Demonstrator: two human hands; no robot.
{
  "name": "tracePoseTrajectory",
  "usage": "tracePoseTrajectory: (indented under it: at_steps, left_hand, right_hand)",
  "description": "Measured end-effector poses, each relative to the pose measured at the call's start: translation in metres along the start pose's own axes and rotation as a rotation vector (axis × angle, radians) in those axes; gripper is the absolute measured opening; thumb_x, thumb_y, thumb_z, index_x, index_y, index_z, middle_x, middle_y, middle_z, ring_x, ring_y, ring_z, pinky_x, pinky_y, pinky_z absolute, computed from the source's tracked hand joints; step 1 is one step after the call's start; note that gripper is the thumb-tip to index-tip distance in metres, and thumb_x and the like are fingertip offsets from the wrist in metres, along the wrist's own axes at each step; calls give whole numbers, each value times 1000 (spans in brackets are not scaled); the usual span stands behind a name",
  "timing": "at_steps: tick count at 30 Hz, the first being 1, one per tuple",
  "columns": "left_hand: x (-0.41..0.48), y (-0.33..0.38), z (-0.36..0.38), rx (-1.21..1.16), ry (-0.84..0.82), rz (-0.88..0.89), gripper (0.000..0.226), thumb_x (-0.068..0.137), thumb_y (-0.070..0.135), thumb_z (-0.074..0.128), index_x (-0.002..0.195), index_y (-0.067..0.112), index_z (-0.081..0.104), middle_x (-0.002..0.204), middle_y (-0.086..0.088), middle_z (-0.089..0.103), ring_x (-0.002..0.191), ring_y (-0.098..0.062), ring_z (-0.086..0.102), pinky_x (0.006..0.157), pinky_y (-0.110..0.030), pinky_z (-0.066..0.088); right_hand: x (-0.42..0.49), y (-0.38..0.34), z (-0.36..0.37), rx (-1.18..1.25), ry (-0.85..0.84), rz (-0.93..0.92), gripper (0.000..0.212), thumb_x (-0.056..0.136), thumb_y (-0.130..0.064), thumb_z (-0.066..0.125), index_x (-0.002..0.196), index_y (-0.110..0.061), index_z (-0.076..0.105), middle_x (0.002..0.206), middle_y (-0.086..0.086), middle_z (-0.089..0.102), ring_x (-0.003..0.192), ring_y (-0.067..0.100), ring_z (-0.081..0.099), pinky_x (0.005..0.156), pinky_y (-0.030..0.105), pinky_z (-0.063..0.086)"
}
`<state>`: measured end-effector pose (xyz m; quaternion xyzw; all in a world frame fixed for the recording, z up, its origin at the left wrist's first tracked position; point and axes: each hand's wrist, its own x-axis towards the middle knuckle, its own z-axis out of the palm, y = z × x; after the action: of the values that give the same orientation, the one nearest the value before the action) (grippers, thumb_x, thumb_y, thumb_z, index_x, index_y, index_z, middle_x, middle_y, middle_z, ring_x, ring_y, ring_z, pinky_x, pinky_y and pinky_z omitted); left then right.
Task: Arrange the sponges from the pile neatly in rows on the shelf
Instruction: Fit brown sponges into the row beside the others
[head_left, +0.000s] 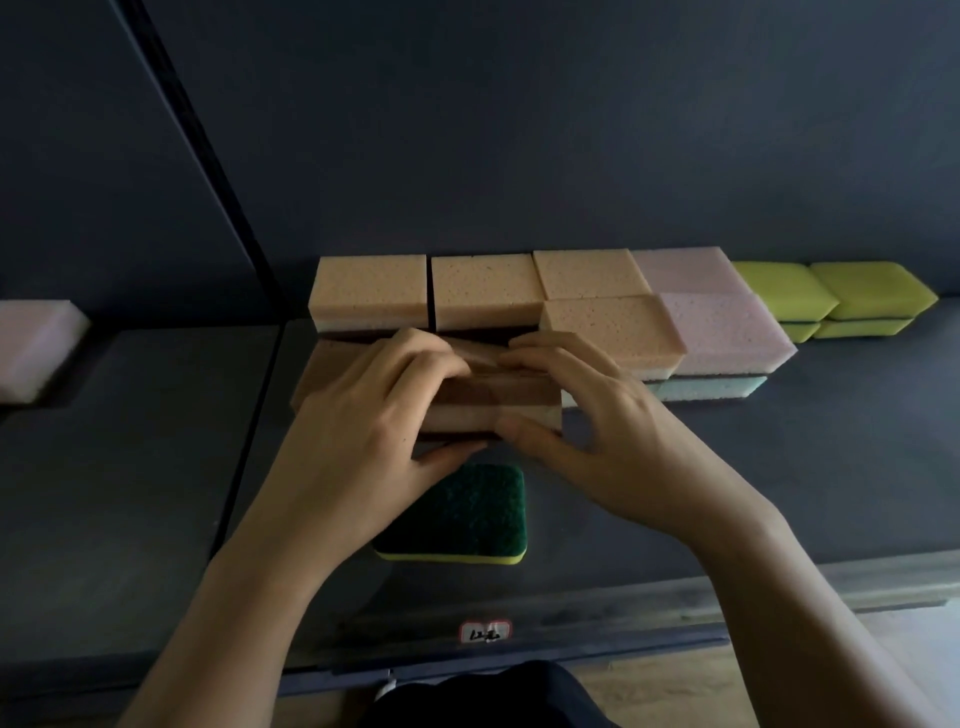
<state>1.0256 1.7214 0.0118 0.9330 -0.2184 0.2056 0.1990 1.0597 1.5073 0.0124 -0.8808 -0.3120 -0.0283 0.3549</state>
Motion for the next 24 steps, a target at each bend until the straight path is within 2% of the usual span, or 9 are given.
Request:
tracePoseTrajectory:
  at_steps: [5,10,14,17,19,21,23,24]
  left_hand:
    - [-1,0,-2,-18,-48,-17,50,77,48,72,111,13,60,119,4,55,106,-8,50,77,-27,51]
    - [-2,-4,1,-92,-131,-58,54,76,56,71,112,18,58,136,8,51,120,-1,44,92,-21,41]
    - [3,-1,0,-100,-154,-73,51,75,57,67,109,20,58,109,11,59,99,5,44,78,-10,38]
    - [5,-2,-2,-129,-131,-109,56,72,59,66,112,20,58,109,12,59,101,4,45,80,-12,40]
    - [5,-5,-2,-149,-126,-126,56,70,60,68,112,24,56,113,14,57,104,4,46,81,-16,45]
    - [6,-8,-2,-152,-114,-126,57,72,64,67,113,26,54,116,14,56,108,-1,50,84,-29,51]
    - [9,-10,-2,-128,-97,-112,59,74,65,60,116,24,53,120,12,55,111,-9,54,87,-41,51]
    - [11,-11,-1,-107,-93,-103,60,75,64,59,118,23,53,123,11,54,114,-11,54,88,-44,51]
  right_hand:
    - [2,4,0,40,-2,-35,44,88,-34,72,126,-16,62,119,-8,63,112,6,57,92,26,48]
    - [3,7,1,-15,32,-181,42,84,-26,76,122,-13,65,125,-5,59,119,11,53,99,27,45]
    - [4,8,-2,-4,37,-217,44,86,-29,75,124,-11,64,128,-1,58,123,12,52,101,29,45]
    - [2,9,-10,15,79,-150,45,92,-30,68,131,-13,58,133,-4,56,128,9,49,104,27,43]
    - [0,12,-15,6,133,-117,38,97,-24,60,133,-14,57,133,-6,57,129,5,48,104,20,40]
    - [1,19,-17,-47,178,-83,35,96,-17,59,131,-14,58,131,-7,57,128,3,48,103,15,37]
    - [1,27,-16,-135,200,-48,37,93,-15,62,130,-15,59,131,-5,58,128,7,48,105,17,37]
    - [2,32,-15,-181,199,-34,39,92,-18,64,130,-14,59,132,-4,58,129,10,48,106,23,39]
